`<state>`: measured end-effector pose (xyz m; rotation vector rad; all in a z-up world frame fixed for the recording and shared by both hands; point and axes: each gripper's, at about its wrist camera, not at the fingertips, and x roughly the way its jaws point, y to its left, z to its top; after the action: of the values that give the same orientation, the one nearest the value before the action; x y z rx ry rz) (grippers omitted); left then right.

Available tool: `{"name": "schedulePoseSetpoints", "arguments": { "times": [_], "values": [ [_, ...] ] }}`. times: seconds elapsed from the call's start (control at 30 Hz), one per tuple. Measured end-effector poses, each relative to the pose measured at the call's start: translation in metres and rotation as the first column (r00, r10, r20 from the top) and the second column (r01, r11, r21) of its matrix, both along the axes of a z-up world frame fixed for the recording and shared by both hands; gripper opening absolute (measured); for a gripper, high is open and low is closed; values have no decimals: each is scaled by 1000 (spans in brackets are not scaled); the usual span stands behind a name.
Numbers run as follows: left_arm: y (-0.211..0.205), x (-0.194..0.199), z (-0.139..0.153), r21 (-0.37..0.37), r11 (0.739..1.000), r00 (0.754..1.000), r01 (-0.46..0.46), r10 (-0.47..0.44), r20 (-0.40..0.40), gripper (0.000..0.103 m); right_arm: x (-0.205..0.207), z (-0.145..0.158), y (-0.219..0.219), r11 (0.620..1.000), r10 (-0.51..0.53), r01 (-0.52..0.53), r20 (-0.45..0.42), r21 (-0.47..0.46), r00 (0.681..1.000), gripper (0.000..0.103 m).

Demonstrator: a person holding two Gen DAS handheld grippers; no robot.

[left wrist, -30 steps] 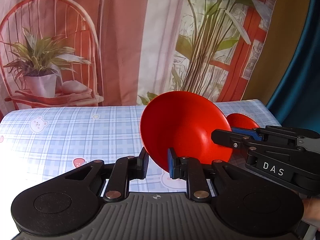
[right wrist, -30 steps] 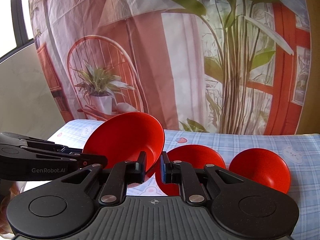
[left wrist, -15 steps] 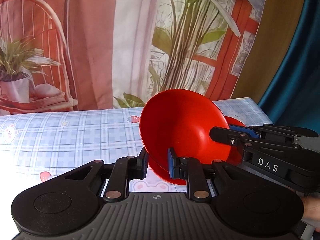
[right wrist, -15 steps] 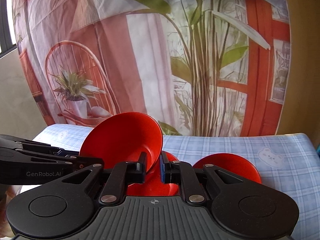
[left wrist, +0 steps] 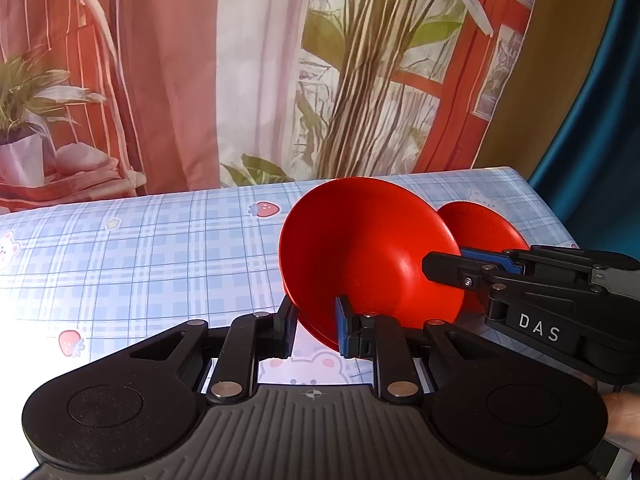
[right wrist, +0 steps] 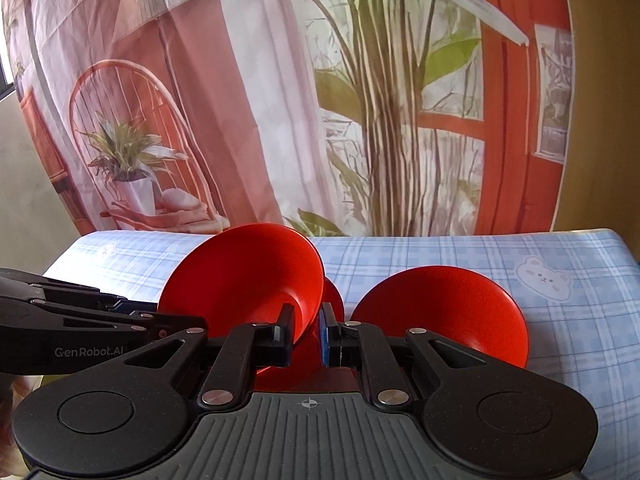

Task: Organize plates and bowls
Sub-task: 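Carry the red bowl over the next red bowl and lower it in, then open the left gripper to release the bowl inside the other bowl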

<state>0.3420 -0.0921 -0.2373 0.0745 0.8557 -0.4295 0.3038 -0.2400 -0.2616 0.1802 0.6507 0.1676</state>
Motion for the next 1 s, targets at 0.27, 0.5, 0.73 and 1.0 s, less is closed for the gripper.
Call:
{"name": "schedulePoseSetpoints", "arguments": {
  "times": [0.27,0.5,0.73,1.0],
  "values": [
    [-2,2,-3,30,1000,1000,-4,4,0,22,4,-6,-1,1000,1,-1,-24,14,1000,12],
    [-5,1,-2,50,999,1000,-11,10,8,22,3,-5,-3,1000,7,-7,-24,6,1000,12],
    [0,-1,5,63,997,999,-35,34,29,26,0,-3,-4,1000,5,-5,-28,-6,1000,16],
    [0,-11,17,58,997,997,-47,43,63,33,-10,5,-9,1000,8,-8,-9,-12,1000,16]
  ]
}}
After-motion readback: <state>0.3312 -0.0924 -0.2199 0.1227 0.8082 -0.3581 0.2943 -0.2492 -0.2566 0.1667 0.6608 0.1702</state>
